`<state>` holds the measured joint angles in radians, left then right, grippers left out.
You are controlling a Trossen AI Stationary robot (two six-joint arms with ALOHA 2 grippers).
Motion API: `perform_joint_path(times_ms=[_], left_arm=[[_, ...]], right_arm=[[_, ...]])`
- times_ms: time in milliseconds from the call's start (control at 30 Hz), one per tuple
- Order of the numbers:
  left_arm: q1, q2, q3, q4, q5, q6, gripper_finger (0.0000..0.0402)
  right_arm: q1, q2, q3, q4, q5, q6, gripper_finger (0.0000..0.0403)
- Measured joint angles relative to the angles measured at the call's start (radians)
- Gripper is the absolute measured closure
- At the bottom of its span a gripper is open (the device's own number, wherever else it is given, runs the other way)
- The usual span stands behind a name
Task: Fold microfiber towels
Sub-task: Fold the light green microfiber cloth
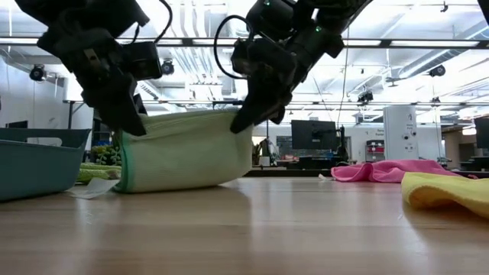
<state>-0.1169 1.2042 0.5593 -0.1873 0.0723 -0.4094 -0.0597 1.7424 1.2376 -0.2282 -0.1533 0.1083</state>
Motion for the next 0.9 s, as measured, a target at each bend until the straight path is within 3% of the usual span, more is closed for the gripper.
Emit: perform_joint_path(times_ms=[433, 733, 900], left_arm=[[0.0, -0.074, -0.005, -0.124, -0.022, 0.074, 0.0273], [0.007, -0.083, 0.003, -0.22, -0.043, 0.186, 0.0268], [0.019, -0.08, 0.004, -0.199, -0.197, 0.235, 0.0268]], right_arm=[[-0.012, 0.006, 0.039, -0.005, 0.006, -0.029, 0.0394], [-0.023, 0.015, 0.045, -0.001, 0.026, -0.131, 0.0394], [-0.024, 0.017, 0.045, 0.007, 0.026, -0.225, 0.0394]])
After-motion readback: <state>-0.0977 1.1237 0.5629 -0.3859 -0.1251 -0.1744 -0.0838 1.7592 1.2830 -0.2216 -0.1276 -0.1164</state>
